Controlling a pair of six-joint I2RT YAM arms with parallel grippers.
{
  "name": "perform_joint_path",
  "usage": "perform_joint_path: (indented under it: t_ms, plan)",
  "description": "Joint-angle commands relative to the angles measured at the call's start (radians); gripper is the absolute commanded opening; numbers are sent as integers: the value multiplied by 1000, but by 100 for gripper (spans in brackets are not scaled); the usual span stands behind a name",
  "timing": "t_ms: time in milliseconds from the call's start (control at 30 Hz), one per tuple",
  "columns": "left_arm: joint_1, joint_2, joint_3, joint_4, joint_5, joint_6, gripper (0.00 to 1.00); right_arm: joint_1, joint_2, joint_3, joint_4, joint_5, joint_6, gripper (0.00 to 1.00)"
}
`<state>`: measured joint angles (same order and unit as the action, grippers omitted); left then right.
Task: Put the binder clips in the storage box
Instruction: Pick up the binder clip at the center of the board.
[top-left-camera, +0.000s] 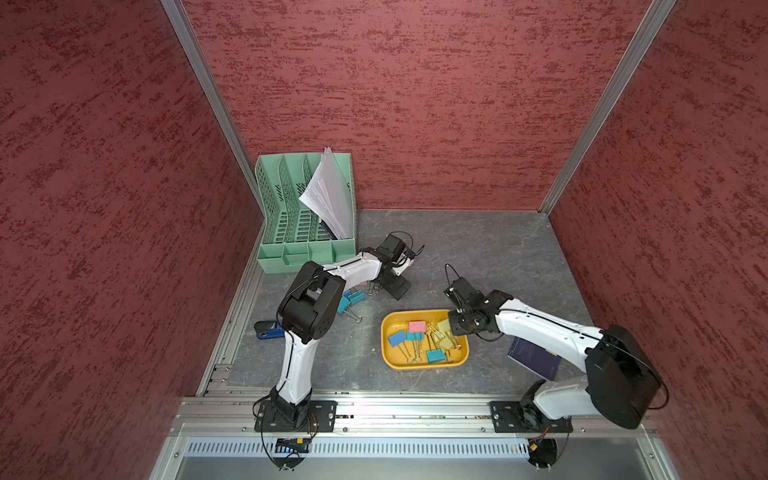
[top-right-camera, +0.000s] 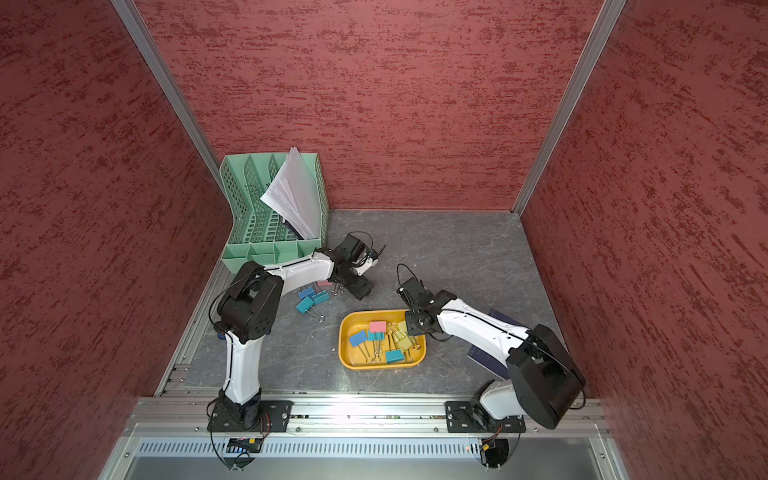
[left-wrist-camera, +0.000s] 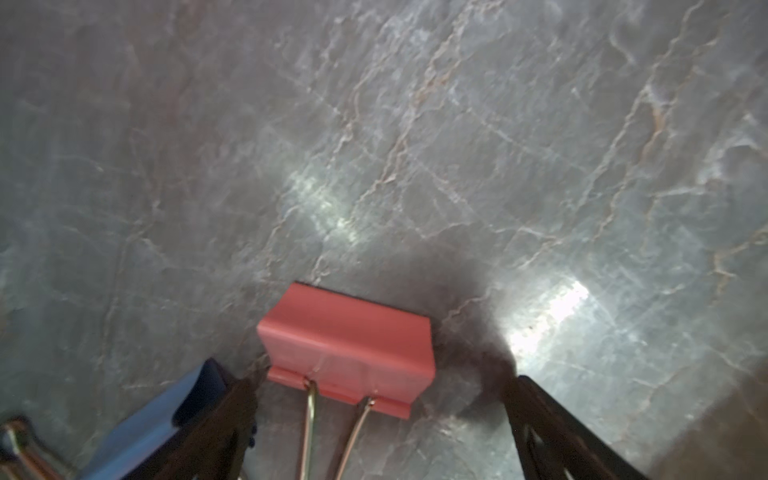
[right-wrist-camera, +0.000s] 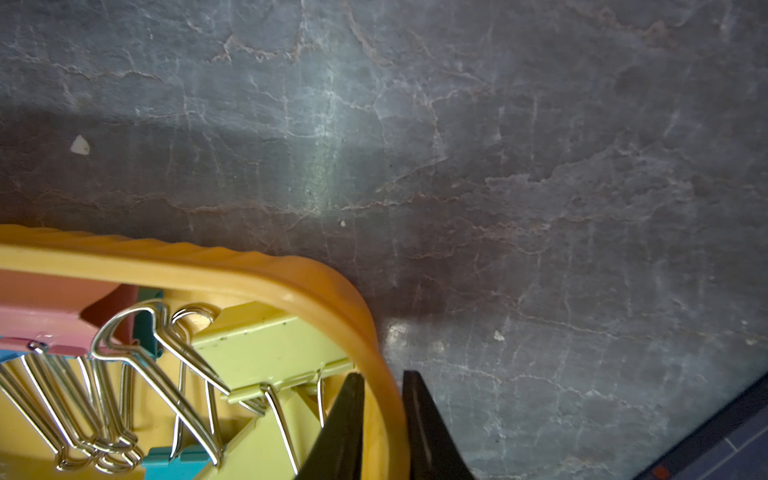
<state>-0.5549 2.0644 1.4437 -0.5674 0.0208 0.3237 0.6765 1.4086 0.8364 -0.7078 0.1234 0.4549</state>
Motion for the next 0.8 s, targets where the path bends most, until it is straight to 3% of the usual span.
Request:
perform_joint_path:
  t_ms: [0,167,333,600,767]
  plan:
    - [4,20,27,4,-27,37,98,-8,12,12,14,-11,-12,21]
    - [-4,39,35,13,-39,44,96,-8,25,18,19,-14,-15,21]
    - [-14,52,50,2,-29,42,89,-8,23,19,15,-10,-15,20]
    - [-33,56,39,20,-31,35,58,-8,32,16,23,-15,-15,19]
    - [-34,9,23,46,-79,16,56,-8,29,9,27,-13,-15,19]
